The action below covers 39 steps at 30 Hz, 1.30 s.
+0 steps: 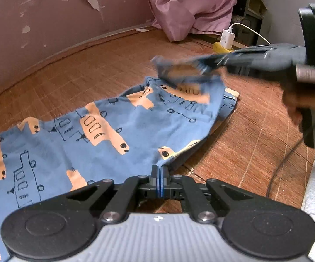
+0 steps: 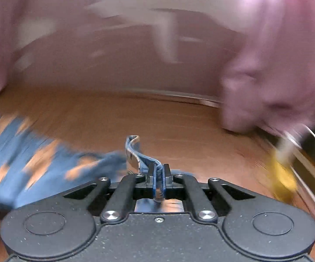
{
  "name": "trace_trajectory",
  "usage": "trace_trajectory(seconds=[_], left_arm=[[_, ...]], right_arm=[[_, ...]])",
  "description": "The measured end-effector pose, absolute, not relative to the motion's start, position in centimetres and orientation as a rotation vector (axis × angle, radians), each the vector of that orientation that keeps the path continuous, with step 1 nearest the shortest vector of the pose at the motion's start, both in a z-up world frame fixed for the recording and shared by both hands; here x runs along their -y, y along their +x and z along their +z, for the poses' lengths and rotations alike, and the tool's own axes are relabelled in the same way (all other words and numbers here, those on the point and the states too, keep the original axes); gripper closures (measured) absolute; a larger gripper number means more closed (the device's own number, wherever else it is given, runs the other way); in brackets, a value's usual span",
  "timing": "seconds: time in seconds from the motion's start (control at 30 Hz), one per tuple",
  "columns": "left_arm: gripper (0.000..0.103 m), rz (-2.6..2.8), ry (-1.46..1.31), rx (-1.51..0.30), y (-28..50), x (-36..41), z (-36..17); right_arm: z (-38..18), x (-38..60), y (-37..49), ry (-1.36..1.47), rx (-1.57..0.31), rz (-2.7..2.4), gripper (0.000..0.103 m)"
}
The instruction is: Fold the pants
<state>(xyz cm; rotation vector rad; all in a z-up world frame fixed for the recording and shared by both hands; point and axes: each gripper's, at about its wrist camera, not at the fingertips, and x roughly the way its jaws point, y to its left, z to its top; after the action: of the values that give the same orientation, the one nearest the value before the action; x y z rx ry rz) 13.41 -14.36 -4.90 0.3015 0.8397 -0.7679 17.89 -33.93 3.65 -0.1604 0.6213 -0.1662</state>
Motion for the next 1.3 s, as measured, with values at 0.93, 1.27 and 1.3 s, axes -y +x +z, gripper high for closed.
trace_trajectory(seconds=[0.93,1.27,1.3], left_arm=[[0.072,-0.772,0.266,-0.827,14.2,12.6,-4.1],[0.045,-0.399,-0.003,-0.825,21.6,-0.2,-3.3],[0.045,-0.352,-0.021,-0.848,22.3,-1.7,-3.9]], right_arm=[[0.4,36.9,18.1,-0.203,-0.728,-0.399,0.053],[-1.7,37.2,24.3,0.068,-0.795,0.001,0.051],[-2.1,37.7,24.8,0.073,-0.809,-0.034,0.053]])
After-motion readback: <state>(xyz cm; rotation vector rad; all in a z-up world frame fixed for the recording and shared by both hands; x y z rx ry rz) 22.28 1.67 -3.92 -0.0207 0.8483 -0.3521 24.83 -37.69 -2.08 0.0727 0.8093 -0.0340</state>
